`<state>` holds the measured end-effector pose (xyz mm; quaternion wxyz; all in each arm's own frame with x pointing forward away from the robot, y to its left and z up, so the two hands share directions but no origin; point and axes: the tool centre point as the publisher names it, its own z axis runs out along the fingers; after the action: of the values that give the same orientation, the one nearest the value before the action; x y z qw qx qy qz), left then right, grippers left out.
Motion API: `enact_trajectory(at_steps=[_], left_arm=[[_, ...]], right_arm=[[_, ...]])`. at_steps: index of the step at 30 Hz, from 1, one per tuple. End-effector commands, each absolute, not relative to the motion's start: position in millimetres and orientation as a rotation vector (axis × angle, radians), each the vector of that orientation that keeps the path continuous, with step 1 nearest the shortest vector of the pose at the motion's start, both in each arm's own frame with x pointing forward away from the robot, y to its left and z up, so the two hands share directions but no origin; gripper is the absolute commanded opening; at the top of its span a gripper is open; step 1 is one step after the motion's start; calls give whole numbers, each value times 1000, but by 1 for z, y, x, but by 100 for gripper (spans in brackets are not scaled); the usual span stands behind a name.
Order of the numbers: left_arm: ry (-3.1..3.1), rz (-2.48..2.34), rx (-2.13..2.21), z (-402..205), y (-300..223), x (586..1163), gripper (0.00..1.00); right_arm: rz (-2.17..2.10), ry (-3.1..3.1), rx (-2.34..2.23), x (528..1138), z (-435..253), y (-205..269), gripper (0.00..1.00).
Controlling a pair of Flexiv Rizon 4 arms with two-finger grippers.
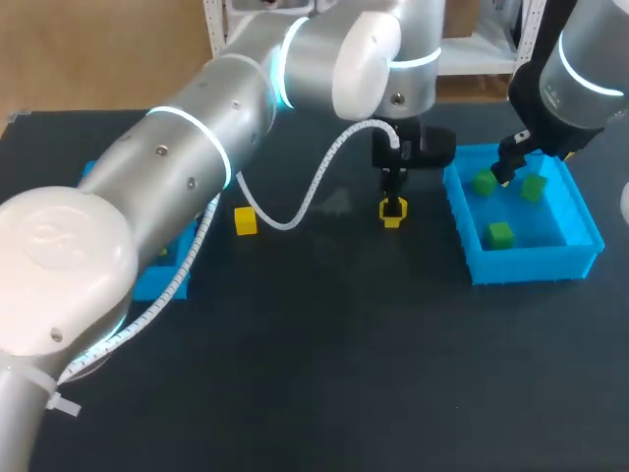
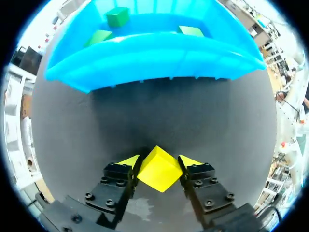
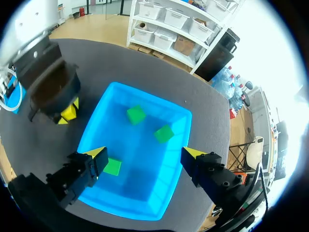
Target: Put the green cubes in the right bin and the yellow cubes in the left bin.
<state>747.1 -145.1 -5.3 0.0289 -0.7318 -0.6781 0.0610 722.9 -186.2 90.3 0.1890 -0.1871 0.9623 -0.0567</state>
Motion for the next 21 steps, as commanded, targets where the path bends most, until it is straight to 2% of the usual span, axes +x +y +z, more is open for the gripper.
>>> enact_trajectory(at_steps=[1, 12, 21], left_arm=[[-2163, 217, -2208, 8, -130, 761, 0], [-2556, 203, -1959, 55, -53, 784, 0], [-2826, 159, -1742, 95, 25, 777, 0]], right_arm=[[-161, 2702, -524, 721, 90, -186, 100], [-161, 2702, -524, 721, 90, -186, 100], [-161, 2702, -524, 721, 90, -186, 100]])
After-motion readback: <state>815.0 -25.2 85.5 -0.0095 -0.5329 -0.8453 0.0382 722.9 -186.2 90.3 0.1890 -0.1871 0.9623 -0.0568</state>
